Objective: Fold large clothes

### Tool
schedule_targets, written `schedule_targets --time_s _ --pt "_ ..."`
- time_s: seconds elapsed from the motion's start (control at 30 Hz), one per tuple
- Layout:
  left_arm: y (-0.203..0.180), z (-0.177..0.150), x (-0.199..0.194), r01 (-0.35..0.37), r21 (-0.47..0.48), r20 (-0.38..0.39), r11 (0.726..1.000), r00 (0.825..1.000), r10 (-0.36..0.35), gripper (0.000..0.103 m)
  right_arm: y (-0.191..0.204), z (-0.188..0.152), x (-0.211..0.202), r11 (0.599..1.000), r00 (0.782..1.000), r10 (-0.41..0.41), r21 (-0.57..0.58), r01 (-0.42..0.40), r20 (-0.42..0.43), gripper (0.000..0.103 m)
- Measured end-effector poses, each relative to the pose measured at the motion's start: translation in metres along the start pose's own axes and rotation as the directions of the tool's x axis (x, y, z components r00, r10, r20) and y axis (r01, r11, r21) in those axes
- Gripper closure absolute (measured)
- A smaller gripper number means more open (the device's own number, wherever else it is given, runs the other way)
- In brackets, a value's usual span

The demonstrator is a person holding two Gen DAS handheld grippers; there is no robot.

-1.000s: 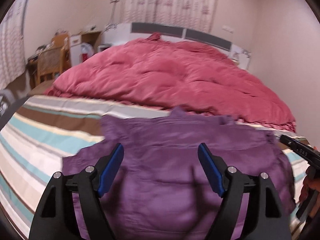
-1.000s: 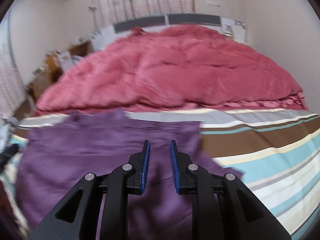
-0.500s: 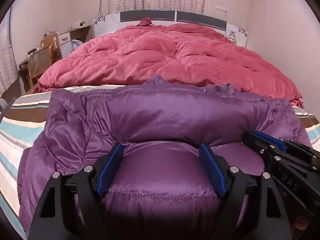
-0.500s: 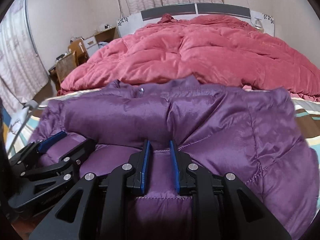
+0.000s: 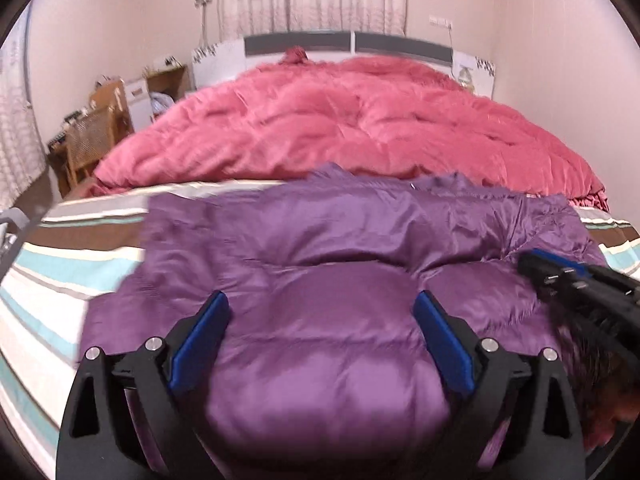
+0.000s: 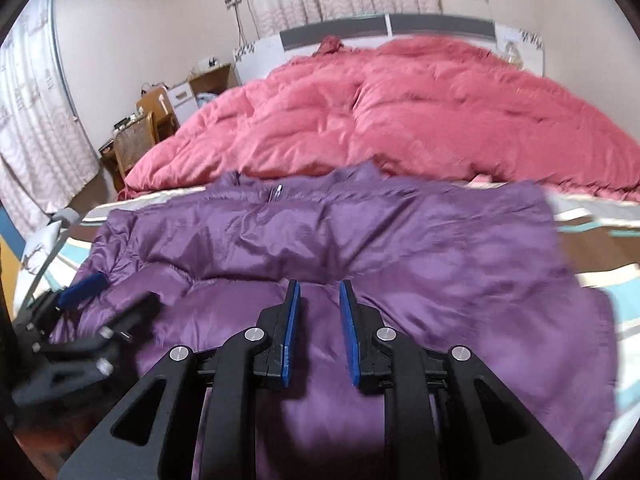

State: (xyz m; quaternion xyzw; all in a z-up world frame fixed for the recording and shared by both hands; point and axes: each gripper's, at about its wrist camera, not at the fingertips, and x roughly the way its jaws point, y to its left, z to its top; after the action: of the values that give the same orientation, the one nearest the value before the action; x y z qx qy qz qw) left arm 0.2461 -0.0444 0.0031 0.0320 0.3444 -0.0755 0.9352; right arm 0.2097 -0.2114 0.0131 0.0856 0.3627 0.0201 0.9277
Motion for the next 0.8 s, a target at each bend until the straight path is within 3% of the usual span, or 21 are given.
schedule_targets --time_s 0.13,0.2,0.3,0.43,0.63,0.8 --pt "0.022 -0.005 -0.005 -0.080 -0.014 0.012 0.997 0.997 0.080 0.007 -0.027 -0.005 -0.029 0.992 0.989 -0.128 0.005 0.128 0.069 0.083" --pt "0.032 -0.010 0.005 -0.089 -0.042 -0.023 0.995 0.996 0.088 0.004 -0.050 -0.006 -0.025 0.980 0.980 -0.196 0.046 0.194 0.040 0.082" --pt "0.036 -0.015 0.018 -0.063 -0.059 -0.060 0.996 0.996 0.059 0.002 -0.076 -0.017 -0.006 0.976 0.981 -0.194 0.098 0.195 -0.012 0.082" --pt "0.043 -0.014 0.030 -0.025 -0.095 -0.101 0.995 0.995 0.016 0.002 -0.078 -0.019 0.005 0.975 0.979 -0.201 0.091 0.203 -0.029 0.082" --pt "0.049 -0.024 0.001 -0.007 -0.119 -0.064 0.993 0.998 -0.001 0.002 -0.067 -0.015 -0.005 0.970 0.970 -0.239 0.046 0.241 -0.031 0.081" --pt "0.073 -0.039 -0.033 -0.057 -0.203 -0.017 0.978 0.998 0.054 0.002 -0.047 -0.022 -0.038 0.982 0.983 -0.183 0.057 0.183 0.001 0.081"
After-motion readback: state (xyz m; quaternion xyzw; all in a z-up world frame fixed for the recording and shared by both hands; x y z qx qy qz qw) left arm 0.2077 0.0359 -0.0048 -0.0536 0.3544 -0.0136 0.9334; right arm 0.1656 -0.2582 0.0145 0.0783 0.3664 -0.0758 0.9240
